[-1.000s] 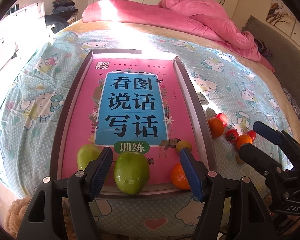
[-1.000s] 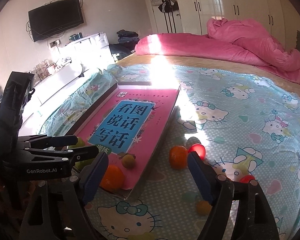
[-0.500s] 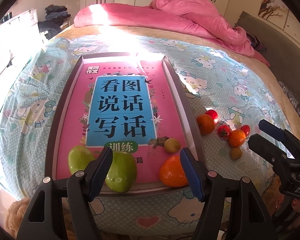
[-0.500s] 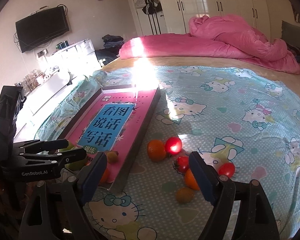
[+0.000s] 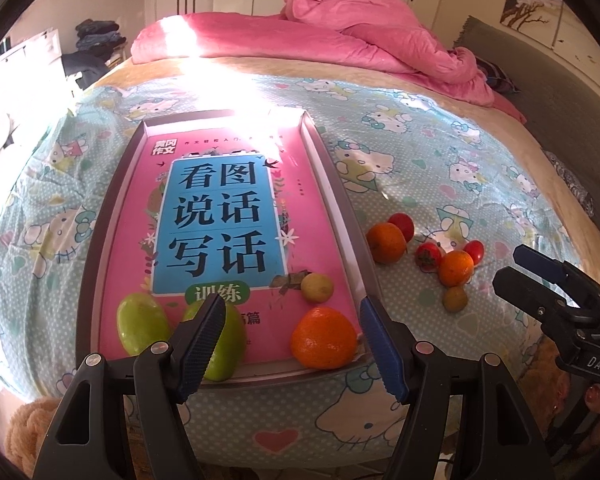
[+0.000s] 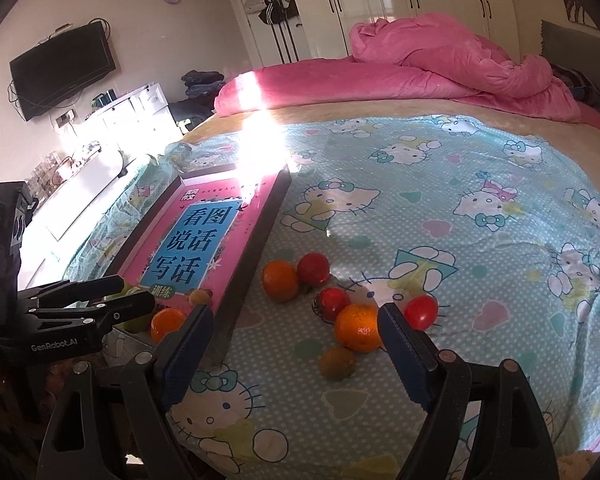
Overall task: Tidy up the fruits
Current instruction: 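Withdraw both open tools from the workbook back toward the fruit pile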
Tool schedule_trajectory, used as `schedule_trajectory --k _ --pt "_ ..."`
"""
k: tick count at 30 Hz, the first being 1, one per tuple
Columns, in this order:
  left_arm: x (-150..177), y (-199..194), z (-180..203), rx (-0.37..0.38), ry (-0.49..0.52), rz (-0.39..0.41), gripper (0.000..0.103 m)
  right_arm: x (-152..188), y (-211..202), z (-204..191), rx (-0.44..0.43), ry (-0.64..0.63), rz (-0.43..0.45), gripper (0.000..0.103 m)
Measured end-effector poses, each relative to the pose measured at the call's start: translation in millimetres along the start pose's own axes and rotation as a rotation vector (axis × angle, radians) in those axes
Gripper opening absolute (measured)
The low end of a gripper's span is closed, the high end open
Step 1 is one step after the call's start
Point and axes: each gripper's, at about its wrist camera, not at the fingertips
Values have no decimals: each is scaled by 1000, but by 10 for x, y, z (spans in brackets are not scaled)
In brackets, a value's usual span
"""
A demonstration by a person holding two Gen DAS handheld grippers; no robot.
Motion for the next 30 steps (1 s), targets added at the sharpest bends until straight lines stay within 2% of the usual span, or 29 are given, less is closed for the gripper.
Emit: schedule_trajectory --k 11,21,30 --pt "49 -15 192 52 49 -6 72 67 -50 140 48 54 -22 83" --pt "81 5 373 73 112 -12 72 133 -18 248 57 114 -52 83" --pt "38 71 582 128 160 -21 72 175 57 410 65 190 -85 83"
Point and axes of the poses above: each gripper's, at about its wrist camera, not at the fingertips, and y roughly the way its jaws point, z to its right, x to its underside, and after that the axes turned 14 degrees about z, right-handed
